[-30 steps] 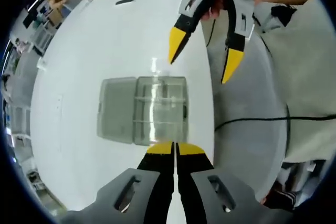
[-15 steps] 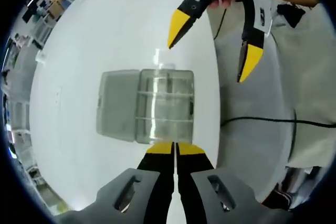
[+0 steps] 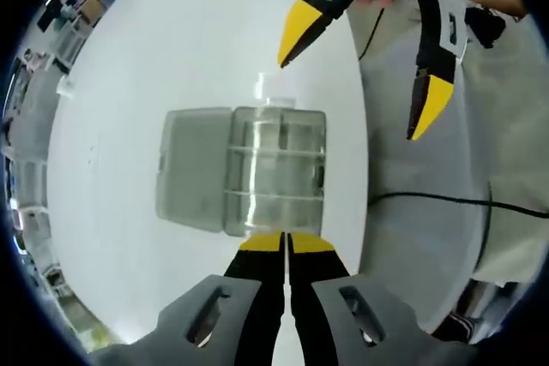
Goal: Insert the divider into the dual guide fixture by aligning both edges with the guide slots and pushing it downward to the bottom, including one-sided entry, uneven engagement, binding, and posture correction.
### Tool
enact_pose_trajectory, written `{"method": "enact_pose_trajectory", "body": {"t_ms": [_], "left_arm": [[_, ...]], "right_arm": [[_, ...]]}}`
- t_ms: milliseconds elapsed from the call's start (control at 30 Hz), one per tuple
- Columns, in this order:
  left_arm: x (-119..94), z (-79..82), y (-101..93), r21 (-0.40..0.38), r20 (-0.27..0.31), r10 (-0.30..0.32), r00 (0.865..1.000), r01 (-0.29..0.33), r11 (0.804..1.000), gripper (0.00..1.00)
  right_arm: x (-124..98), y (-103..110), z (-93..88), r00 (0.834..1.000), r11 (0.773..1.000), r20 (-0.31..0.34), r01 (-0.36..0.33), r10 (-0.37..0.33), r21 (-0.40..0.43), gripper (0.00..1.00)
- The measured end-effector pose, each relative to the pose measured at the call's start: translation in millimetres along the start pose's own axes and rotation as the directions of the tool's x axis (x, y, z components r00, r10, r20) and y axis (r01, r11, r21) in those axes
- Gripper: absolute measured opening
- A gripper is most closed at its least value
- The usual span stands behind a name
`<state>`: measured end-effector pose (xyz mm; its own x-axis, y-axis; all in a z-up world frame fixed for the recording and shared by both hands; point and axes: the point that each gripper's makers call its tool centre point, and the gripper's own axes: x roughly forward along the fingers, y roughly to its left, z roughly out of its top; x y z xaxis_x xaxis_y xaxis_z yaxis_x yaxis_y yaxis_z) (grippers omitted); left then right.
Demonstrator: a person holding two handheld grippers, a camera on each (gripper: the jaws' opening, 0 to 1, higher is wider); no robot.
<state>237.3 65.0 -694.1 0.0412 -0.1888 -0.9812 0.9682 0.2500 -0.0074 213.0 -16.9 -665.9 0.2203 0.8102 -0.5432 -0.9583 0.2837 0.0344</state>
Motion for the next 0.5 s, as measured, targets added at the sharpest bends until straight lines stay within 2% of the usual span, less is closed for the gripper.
{"method": "enact_pose_trajectory", "body": {"t_ms": [500], "left_arm": [[9.8, -3.1, 6.7, 0.001, -0.021, 0.011, 1.0, -0.011, 1.0, 0.0]], "right_arm": [[2.0, 0.1, -3.1, 1.0, 1.0, -0.009, -0.01, 0.01, 0.006, 0.62]]}}
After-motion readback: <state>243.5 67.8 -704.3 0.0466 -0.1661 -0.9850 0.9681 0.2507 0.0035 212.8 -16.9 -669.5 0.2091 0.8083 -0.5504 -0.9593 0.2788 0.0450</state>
